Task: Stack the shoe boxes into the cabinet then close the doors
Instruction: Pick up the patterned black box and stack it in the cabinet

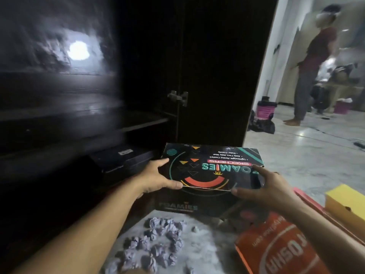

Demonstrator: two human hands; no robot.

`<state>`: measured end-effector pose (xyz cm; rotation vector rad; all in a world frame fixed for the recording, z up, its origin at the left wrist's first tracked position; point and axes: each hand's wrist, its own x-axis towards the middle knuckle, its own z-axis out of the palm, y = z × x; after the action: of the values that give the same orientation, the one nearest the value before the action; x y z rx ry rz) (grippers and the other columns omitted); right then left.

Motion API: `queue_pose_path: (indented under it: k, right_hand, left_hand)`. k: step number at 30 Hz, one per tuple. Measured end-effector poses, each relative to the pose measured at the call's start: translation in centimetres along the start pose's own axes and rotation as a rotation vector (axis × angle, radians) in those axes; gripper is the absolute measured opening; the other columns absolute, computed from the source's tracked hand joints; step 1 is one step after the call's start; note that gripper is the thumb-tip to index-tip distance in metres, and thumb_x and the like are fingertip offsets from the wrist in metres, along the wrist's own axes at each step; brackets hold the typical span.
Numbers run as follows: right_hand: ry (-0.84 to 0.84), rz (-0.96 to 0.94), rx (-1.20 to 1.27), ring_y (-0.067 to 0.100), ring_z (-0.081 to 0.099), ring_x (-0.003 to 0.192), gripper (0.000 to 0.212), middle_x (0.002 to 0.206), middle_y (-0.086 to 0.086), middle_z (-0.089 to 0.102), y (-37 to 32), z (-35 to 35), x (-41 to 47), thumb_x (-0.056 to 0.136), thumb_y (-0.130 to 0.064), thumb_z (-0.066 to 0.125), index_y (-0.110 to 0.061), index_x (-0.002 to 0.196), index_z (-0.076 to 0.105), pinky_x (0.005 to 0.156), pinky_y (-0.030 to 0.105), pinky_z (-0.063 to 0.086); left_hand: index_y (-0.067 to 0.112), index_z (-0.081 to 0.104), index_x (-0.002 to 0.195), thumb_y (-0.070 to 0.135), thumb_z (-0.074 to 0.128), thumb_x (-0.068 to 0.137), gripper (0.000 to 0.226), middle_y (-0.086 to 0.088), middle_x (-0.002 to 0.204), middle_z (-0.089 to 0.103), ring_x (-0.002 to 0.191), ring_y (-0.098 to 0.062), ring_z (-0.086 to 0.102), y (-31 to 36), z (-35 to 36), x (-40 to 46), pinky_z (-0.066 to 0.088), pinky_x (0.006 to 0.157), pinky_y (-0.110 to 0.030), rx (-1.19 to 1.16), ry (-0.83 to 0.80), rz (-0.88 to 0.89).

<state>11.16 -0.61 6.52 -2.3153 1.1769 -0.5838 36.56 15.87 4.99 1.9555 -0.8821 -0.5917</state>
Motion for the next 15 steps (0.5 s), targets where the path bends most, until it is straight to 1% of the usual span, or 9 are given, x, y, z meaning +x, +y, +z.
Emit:
queue_pose_path:
  k: [1,2,5,6,8,11,13,15]
  right_hand:
    - [-0.028,-0.018,-0.005,0.023,0.057,0.106,0.104,0.114,0.007,0.06,-0.8,1.2,0.7,0.046,-0.067,0.084,-0.033,0.138,0.049,0.087,0.04,0.054]
    - [-0.054,-0.036,-0.003,0.024,0.058,0.106,0.106,0.114,0.007,0.062,-1.5,2.4,1.5,0.042,-0.072,0.081,-0.034,0.136,0.05,0.089,0.041,0.054]
    - [-0.131,-0.117,-0.007,0.021,0.06,0.105,0.109,0.109,-0.001,0.068,-3.7,5.9,3.8,0.034,-0.082,0.072,-0.034,0.13,0.056,0.091,0.04,0.053]
    - [-0.157,-0.135,-0.006,0.021,0.059,0.107,0.107,0.109,-0.002,0.068,-4.5,6.9,4.7,0.035,-0.08,0.074,-0.032,0.13,0.057,0.092,0.039,0.052]
    - [-0.209,-0.146,0.021,0.021,0.056,0.113,0.099,0.111,-0.001,0.066,-6.0,8.6,6.4,0.043,-0.069,0.082,-0.029,0.131,0.058,0.096,0.037,0.049]
    - [-0.273,-0.161,0.093,0.019,0.059,0.108,0.086,0.111,0.0,0.065,-8.0,10.4,9.0,0.052,-0.053,0.09,-0.027,0.129,0.06,0.094,0.034,0.051]
    - [-0.289,-0.201,0.137,0.017,0.061,0.105,0.076,0.11,-0.003,0.067,-9.0,11.5,10.9,0.055,-0.049,0.09,-0.03,0.124,0.062,0.091,0.034,0.052]
    - [-0.292,-0.243,0.167,0.015,0.062,0.103,0.066,0.107,-0.007,0.068,-9.8,12.6,12.6,0.057,-0.05,0.089,-0.036,0.117,0.065,0.089,0.033,0.053]
  left_hand:
    - [0.031,0.038,0.147,0.03,0.095,0.05,0.113,-0.004,0.152,0.037,0.138,-0.019,0.037,-0.9,-1.0,0.0,0.032,0.114,-0.037,0.006,0.018,-0.032]
    - [0.03,0.038,0.147,0.029,0.095,0.051,0.112,-0.005,0.152,0.038,0.138,-0.02,0.037,-1.7,-2.0,0.1,0.032,0.114,-0.037,0.015,0.033,-0.065]
    - [0.027,0.039,0.147,0.022,0.094,0.055,0.107,-0.006,0.152,0.038,0.137,-0.022,0.038,-4.0,-4.4,0.2,0.035,0.109,-0.034,-0.007,0.082,-0.159]
    - [0.027,0.039,0.147,0.021,0.093,0.056,0.106,-0.006,0.152,0.038,0.137,-0.023,0.038,-4.5,-5.0,0.2,0.036,0.107,-0.035,-0.026,0.097,-0.195]
    - [0.027,0.039,0.147,0.018,0.092,0.059,0.103,-0.005,0.151,0.038,0.135,-0.025,0.04,-5.4,-5.8,0.5,0.038,0.102,-0.037,-0.064,0.133,-0.256]
    - [0.023,0.037,0.148,0.014,0.09,0.062,0.101,-0.008,0.15,0.04,0.135,-0.026,0.041,-6.0,-7.3,1.5,0.037,0.099,-0.036,-0.086,0.211,-0.29]
    - [0.022,0.036,0.149,0.013,0.09,0.063,0.102,-0.008,0.151,0.04,0.135,-0.027,0.041,-6.0,-8.4,2.4,0.037,0.1,-0.038,-0.09,0.269,-0.284]
    - [0.022,0.035,0.149,0.013,0.09,0.063,0.103,-0.007,0.151,0.04,0.135,-0.027,0.041,-6.2,-9.4,3.2,0.037,0.102,-0.04,-0.093,0.315,-0.281]
